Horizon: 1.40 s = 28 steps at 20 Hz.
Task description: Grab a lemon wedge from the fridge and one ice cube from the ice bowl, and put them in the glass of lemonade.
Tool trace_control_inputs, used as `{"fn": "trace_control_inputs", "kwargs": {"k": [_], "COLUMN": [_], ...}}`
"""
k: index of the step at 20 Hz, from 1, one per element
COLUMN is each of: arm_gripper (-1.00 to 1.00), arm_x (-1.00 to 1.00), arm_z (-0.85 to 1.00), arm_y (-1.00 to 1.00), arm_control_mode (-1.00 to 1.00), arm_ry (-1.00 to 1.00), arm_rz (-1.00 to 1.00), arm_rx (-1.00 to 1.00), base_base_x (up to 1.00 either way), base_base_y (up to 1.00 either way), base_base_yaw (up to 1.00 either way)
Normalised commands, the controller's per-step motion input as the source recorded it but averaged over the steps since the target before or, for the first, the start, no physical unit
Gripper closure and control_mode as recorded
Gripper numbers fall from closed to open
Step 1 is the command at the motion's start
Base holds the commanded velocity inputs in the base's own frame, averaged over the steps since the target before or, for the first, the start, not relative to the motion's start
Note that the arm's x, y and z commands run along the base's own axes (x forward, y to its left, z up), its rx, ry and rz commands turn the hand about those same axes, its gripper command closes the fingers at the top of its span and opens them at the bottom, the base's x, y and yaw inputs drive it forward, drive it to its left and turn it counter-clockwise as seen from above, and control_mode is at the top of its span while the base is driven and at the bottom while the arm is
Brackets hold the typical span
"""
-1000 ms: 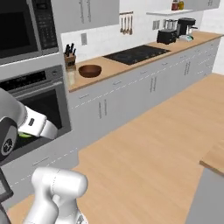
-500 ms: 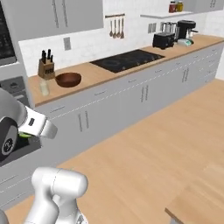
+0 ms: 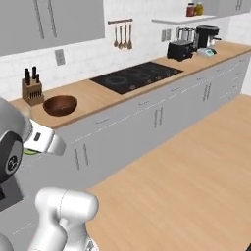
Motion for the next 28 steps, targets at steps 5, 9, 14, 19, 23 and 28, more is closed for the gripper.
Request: {"fn": "trace_control_inputs", "kwargs": {"k": [5, 9, 14, 19, 23, 28], "arm_gripper": [1.00, 1.00, 1.00, 1.00, 1.00, 1.00], "arm_x": [0.00, 0.00, 0.00, 0.00, 0.00, 0.00], "arm_z": [0.00, 0.00, 0.00, 0.00, 0.00, 0.00], "arm_y": [0.00, 0.00, 0.00, 0.00, 0.00, 0.00], "arm_control_mode": [1.00, 1.00, 1.00, 1.00, 1.00, 1.00], "arm_ry": [0.00, 0.00, 0.00, 0.00, 0.00, 0.00], "arm_rz": [0.00, 0.00, 0.00, 0.00, 0.00, 0.00], "arm_rx": [0.00, 0.00, 0.00, 0.00, 0.00, 0.00], "base_base_x": [1.00, 0.90, 0.63, 0.56, 0.11, 0.12], "base_base_y": [-0.02, -0.29, -0.01, -0.05, -0.65, -0.58], "base_base_yaw": [0.04, 0.72, 0.95, 0.94, 0.61, 0.13]}}
